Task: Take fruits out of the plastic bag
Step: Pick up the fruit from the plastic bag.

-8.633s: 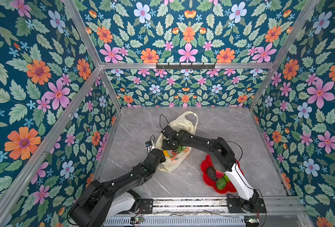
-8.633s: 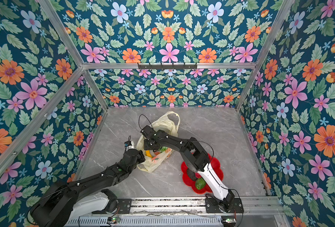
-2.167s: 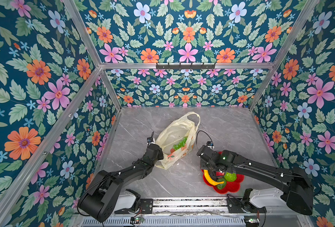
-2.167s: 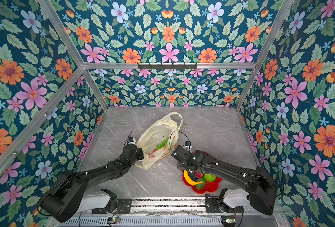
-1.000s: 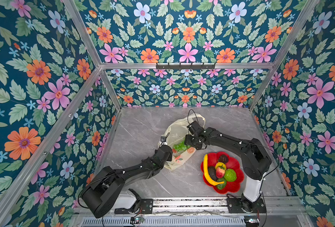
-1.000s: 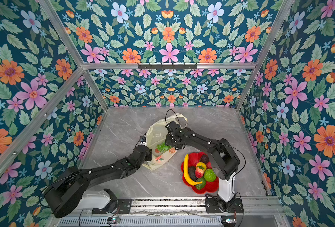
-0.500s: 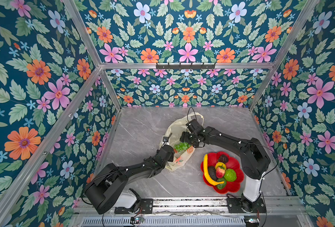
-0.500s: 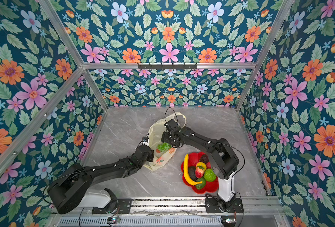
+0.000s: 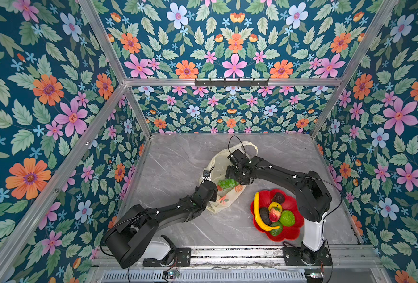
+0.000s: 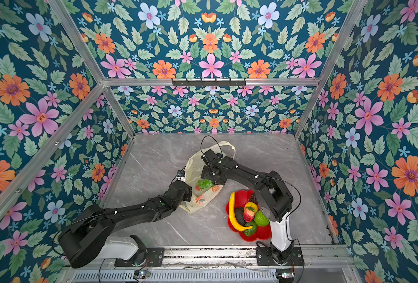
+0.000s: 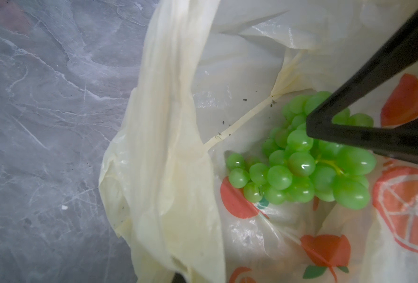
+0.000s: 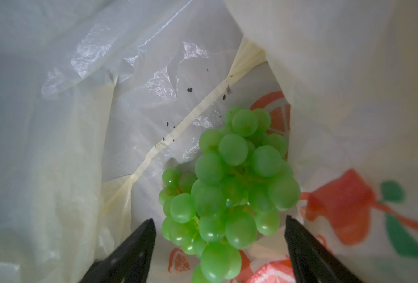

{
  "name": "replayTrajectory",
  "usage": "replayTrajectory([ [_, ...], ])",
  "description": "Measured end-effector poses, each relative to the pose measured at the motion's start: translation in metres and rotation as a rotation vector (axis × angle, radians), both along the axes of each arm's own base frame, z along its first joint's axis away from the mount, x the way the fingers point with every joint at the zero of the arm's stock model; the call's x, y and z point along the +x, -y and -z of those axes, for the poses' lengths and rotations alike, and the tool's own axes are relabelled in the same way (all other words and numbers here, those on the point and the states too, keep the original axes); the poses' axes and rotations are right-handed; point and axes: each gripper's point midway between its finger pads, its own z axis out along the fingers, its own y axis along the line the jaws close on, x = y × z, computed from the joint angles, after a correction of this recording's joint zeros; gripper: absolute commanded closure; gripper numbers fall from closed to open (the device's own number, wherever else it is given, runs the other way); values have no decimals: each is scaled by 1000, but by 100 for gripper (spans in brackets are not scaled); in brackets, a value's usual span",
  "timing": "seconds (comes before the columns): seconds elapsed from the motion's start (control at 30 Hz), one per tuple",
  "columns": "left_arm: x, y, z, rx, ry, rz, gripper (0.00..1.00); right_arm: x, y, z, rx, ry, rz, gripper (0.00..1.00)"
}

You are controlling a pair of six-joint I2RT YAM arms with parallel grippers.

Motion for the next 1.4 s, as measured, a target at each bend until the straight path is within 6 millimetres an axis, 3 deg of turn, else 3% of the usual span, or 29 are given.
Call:
replayTrajectory([
  [0.33,0,0,0,0,0,0,99,8,-3,22,-49,-55,28,9],
  [0.63,-1,0,-2,-4,6,2,99,25,-18,35,-65,-77,26,9],
  [0.8,-1,0,-3,-5,6,2,99,35,-28,40,-71,-78,6,14],
  [1.4,-1,-2,-4,2,14,1,99,44,-36,55,-85,-70,-31,33],
])
